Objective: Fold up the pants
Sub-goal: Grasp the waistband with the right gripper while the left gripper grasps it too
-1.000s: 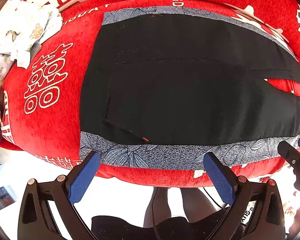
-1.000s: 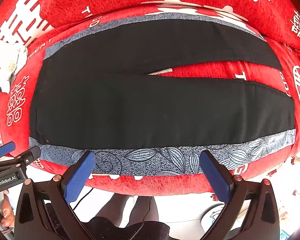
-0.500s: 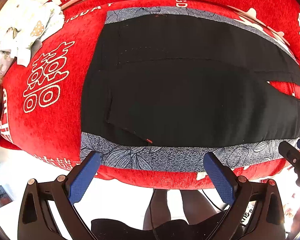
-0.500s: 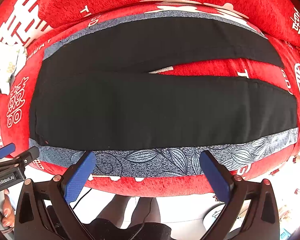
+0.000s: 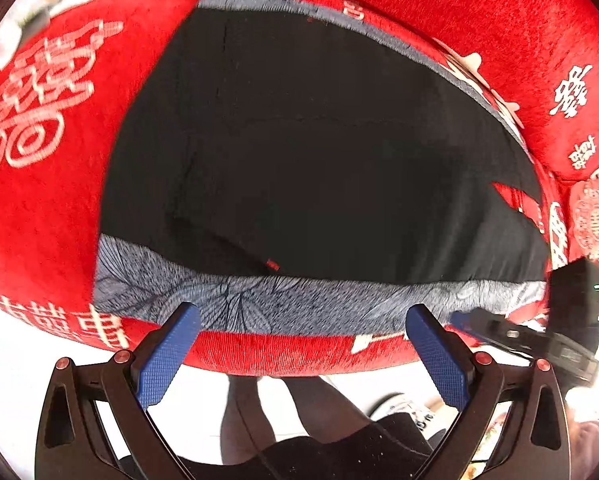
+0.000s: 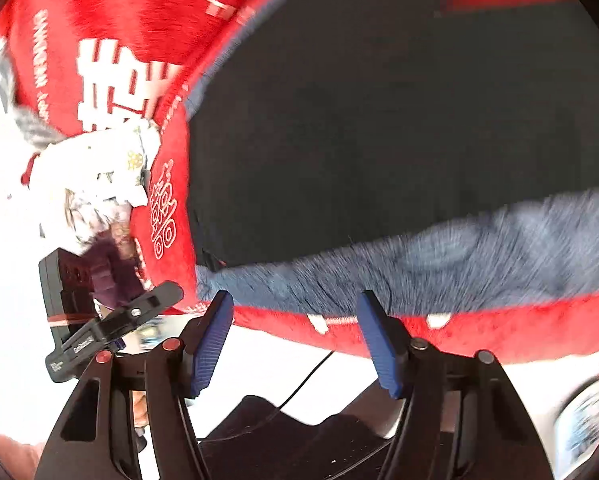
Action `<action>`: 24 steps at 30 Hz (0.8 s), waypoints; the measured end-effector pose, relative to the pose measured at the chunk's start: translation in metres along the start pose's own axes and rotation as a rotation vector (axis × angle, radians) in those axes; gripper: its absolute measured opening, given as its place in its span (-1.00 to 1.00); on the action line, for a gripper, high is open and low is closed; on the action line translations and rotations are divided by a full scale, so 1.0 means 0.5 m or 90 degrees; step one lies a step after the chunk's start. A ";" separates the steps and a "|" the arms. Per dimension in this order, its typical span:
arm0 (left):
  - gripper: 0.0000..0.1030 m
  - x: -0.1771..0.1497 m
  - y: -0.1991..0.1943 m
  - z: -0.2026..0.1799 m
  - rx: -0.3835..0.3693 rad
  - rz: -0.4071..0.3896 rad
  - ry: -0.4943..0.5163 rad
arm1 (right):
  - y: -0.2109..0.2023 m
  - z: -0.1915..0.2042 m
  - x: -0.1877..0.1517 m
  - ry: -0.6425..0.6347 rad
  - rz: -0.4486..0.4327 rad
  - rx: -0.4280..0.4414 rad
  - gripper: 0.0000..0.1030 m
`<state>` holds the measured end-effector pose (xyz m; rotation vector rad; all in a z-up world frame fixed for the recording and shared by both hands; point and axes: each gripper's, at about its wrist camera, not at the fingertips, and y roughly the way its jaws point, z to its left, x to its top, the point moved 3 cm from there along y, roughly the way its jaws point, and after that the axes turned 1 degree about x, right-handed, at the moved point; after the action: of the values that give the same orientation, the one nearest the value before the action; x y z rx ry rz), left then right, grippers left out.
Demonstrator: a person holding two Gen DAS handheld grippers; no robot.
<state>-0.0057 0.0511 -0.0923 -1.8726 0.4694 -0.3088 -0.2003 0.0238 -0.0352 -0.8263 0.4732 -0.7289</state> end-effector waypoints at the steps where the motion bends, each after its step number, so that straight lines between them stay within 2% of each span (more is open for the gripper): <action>1: 1.00 -0.006 0.007 0.010 -0.016 0.007 -0.008 | 0.019 -0.022 -0.010 0.016 0.004 0.005 0.34; 3: 1.00 -0.020 0.023 0.035 -0.060 0.022 -0.034 | 0.043 -0.053 -0.023 0.029 0.004 0.008 0.34; 6: 1.00 -0.044 0.046 0.066 -0.106 0.044 -0.068 | 0.053 -0.071 -0.037 0.051 0.003 0.055 0.34; 10: 1.00 -0.071 0.068 0.104 -0.120 0.063 -0.095 | 0.052 -0.089 -0.055 0.072 0.000 0.097 0.34; 14: 1.00 -0.066 0.086 0.124 -0.140 0.048 -0.128 | 0.044 -0.088 -0.033 0.097 -0.046 0.152 0.34; 18: 1.00 -0.041 0.105 0.118 -0.181 0.019 -0.169 | 0.016 -0.035 0.008 0.087 -0.090 0.207 0.33; 21: 0.94 -0.020 0.100 0.110 -0.201 -0.014 -0.200 | -0.013 -0.013 0.008 0.064 -0.091 0.207 0.33; 22: 0.80 -0.016 0.096 0.109 -0.204 -0.025 -0.203 | -0.016 -0.014 0.007 0.064 -0.090 0.199 0.33; 24: 0.76 -0.006 0.097 0.108 -0.184 -0.025 -0.202 | -0.022 -0.041 0.002 0.076 -0.094 0.172 0.33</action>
<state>0.0068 0.0833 -0.1562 -2.1657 0.2702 0.0374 -0.2168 0.0080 -0.0389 -0.5693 0.4116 -0.9598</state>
